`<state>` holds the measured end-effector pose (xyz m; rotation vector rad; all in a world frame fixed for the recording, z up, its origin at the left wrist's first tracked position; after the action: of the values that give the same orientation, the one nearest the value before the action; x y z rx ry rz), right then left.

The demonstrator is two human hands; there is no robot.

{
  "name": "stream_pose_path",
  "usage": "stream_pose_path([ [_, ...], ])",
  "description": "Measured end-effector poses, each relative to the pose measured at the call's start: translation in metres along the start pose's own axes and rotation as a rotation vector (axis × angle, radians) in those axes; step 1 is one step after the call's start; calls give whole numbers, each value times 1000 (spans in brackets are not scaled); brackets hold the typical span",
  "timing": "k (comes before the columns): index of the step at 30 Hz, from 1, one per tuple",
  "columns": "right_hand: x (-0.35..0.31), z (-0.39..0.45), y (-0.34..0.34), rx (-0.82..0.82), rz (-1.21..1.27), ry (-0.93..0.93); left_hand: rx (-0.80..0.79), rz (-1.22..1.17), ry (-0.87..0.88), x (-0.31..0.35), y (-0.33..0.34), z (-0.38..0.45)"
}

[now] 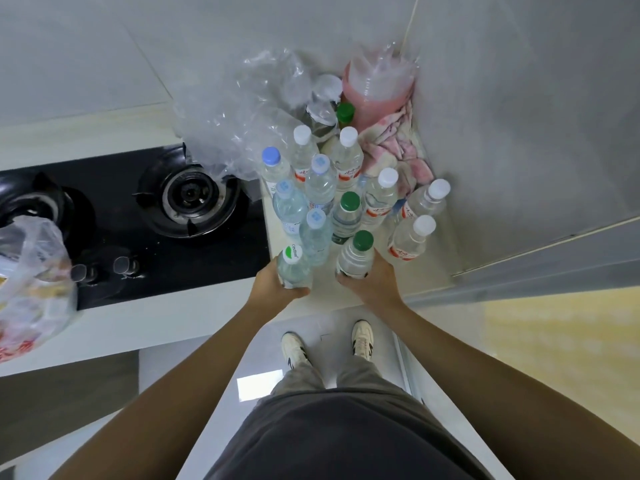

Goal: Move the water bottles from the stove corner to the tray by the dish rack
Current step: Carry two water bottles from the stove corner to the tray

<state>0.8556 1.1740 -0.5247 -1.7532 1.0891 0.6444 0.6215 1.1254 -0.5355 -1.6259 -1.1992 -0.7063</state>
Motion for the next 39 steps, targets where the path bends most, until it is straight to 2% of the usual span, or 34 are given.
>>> stream_pose_path([
  [6, -20, -21, -1, -97, 52, -31, -36, -140, 0, 11, -12, -22],
  [10, -50, -35, 9, -272, 146, -25, -21, -229, 24, 21, -38, -40],
  [14, -101, -53, 28, -440, 186, -117, 85, -305, 61, 32, -74, -63],
  [18, -143, -70, 56, -570, 192, -173, 258, -370, 92, 39, -113, -98],
  [21, -166, -84, 82, -747, 166, -174, 428, -444, 103, 39, -136, -135],
  [26, -197, -120, 135, -1003, 150, -187, 783, -601, 83, 27, -155, -215],
  [31, -213, -190, 196, -1223, 111, -215, 1119, -796, 89, 8, -162, -305],
  [39, -210, -341, 290, -1418, -58, -321, 1559, -961, 78, -60, -170, -462],
])
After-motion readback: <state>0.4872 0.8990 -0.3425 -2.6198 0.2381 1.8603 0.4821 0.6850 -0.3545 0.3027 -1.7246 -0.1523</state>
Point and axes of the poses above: each hand's wrist, its own z-axis towards the middle knuckle, its own y-axis out of the palm, x = y × z, the point moved 8 cm from there along z, towards the middle knuckle, and after that the axes turned 8 degrees about y, right-handed, at the moved point
